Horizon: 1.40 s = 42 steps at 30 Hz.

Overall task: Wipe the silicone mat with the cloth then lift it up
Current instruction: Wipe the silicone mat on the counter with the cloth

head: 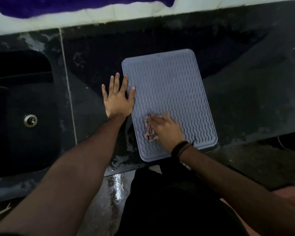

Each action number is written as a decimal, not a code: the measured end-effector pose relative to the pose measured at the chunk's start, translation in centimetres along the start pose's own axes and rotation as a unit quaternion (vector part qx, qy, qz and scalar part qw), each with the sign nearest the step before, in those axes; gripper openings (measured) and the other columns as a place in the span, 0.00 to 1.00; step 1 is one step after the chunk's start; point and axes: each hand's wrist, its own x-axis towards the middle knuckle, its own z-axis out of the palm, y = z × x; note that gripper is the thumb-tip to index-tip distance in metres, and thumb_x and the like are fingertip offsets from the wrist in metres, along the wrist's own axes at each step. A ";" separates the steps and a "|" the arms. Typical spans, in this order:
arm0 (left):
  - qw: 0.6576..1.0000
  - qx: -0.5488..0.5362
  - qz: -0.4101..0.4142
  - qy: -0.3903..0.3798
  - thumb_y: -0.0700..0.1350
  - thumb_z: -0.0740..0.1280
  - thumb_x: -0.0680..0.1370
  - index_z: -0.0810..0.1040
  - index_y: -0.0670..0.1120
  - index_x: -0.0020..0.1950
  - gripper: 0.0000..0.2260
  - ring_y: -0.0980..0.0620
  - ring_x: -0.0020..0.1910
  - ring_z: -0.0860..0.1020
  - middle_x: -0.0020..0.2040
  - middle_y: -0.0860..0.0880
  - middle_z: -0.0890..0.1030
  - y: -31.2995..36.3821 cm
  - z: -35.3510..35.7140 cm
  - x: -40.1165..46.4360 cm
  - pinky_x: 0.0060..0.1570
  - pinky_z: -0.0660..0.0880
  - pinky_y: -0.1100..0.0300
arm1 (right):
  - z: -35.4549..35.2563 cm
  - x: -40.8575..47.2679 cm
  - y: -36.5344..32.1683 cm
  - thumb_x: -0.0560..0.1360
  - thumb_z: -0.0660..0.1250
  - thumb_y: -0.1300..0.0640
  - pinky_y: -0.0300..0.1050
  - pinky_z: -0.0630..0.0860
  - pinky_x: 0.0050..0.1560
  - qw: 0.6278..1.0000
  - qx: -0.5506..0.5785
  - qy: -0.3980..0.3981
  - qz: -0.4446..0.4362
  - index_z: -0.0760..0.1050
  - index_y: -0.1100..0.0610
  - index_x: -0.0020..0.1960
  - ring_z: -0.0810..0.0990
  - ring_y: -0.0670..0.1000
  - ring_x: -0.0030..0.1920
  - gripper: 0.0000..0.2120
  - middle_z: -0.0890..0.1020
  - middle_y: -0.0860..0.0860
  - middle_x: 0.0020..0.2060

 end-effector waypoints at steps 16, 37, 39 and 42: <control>1.000 0.009 -0.004 0.023 0.59 0.48 0.86 0.61 0.54 0.83 0.26 0.52 0.83 0.50 0.84 0.51 0.56 -0.1 0.3 0.1 0.81 0.44 0.42 | -5.3 17.1 1.9 0.76 0.61 0.59 0.53 0.69 0.64 0.997 -0.002 0.072 0.021 0.68 0.58 0.69 0.64 0.57 0.69 0.22 0.73 0.54 0.66; 1.000 0.007 -0.011 0.018 0.60 0.50 0.86 0.62 0.54 0.82 0.25 0.51 0.83 0.51 0.83 0.49 0.58 0.1 -0.1 0.2 0.81 0.44 0.43 | -8.2 22.4 1.2 0.77 0.57 0.61 0.54 0.68 0.58 0.991 -0.077 0.085 -0.074 0.72 0.55 0.66 0.68 0.58 0.64 0.18 0.77 0.53 0.60; 1.000 0.002 -0.012 0.017 0.61 0.49 0.86 0.61 0.56 0.82 0.25 0.52 0.83 0.51 0.84 0.51 0.56 0.1 0.1 0.1 0.81 0.43 0.44 | -7.4 21.9 3.5 0.77 0.58 0.60 0.54 0.67 0.57 0.985 -0.109 0.101 -0.083 0.73 0.54 0.65 0.68 0.59 0.63 0.18 0.77 0.53 0.59; 1.000 -0.004 -0.013 0.018 0.62 0.48 0.86 0.60 0.57 0.83 0.25 0.52 0.83 0.51 0.84 0.52 0.56 0.0 0.1 0.2 0.81 0.43 0.44 | -7.5 20.5 7.9 0.74 0.62 0.60 0.55 0.67 0.55 0.988 -0.104 0.106 -0.044 0.75 0.54 0.63 0.69 0.60 0.60 0.18 0.79 0.54 0.56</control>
